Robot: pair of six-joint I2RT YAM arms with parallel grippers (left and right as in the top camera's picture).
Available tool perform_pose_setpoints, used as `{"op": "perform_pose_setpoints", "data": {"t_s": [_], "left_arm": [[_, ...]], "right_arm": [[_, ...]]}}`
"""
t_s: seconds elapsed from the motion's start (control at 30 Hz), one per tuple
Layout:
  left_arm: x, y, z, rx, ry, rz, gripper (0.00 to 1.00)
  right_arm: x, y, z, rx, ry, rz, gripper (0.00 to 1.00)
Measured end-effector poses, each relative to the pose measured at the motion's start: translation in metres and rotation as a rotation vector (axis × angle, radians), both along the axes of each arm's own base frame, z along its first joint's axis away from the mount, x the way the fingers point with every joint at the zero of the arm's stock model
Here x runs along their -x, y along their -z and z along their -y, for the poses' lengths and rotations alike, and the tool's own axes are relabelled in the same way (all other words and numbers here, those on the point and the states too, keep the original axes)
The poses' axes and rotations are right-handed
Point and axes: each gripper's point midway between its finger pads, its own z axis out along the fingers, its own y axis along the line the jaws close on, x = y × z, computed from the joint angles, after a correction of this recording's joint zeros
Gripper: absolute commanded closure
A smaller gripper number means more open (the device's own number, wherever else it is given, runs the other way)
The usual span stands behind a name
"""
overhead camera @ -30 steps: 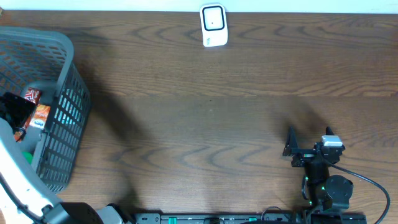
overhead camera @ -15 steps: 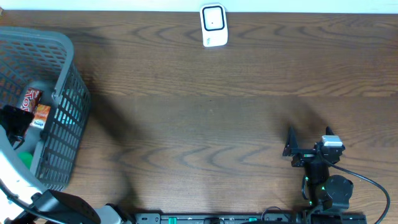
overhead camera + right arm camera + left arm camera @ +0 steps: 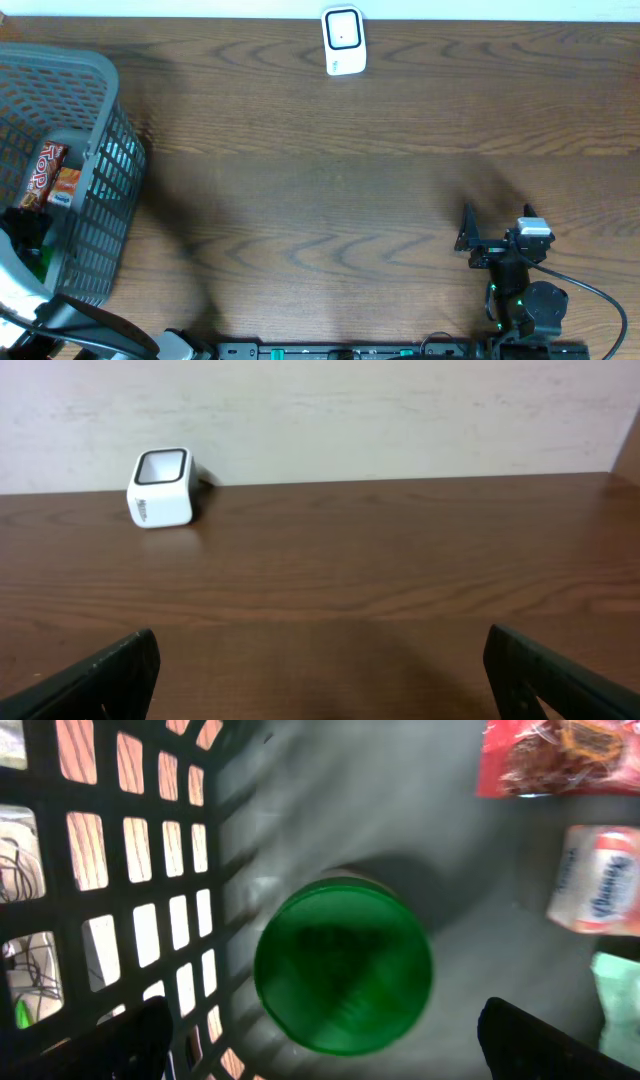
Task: Scan the item barcode
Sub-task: 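Grasp the green-capped container inside the basket with the left gripper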
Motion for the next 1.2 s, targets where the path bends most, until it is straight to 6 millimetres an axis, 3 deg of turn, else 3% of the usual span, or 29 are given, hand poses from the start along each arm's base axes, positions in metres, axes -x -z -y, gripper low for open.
{"op": "perform_pose_setpoints", "data": {"t_s": [0.53, 0.77, 0.9, 0.93, 1.2], "left_arm": [[-0.006, 0.055, -0.007, 0.095, -0.001, -0.063, 0.02], [-0.004, 0.087, -0.005, 0.171, -0.001, -0.121, 0.01], [-0.004, 0.091, -0.004, 0.181, 0.0, -0.126, 0.31], [-0.003, 0.091, -0.004, 0.18, -0.006, -0.129, 0.34], [-0.004, 0.09, -0.005, 0.177, -0.009, -0.125, 0.35]], "right_arm": [[0.0, 0.0, 0.0, 0.0, 0.0, 0.0, 0.01], [0.0, 0.0, 0.0, 0.0, 0.0, 0.0, 0.01], [0.0, 0.0, 0.0, 0.0, 0.001, 0.0, 0.01], [0.0, 0.0, 0.0, 0.0, 0.0, 0.0, 0.01], [0.0, 0.0, 0.0, 0.0, 0.0, 0.0, 0.01]]}}
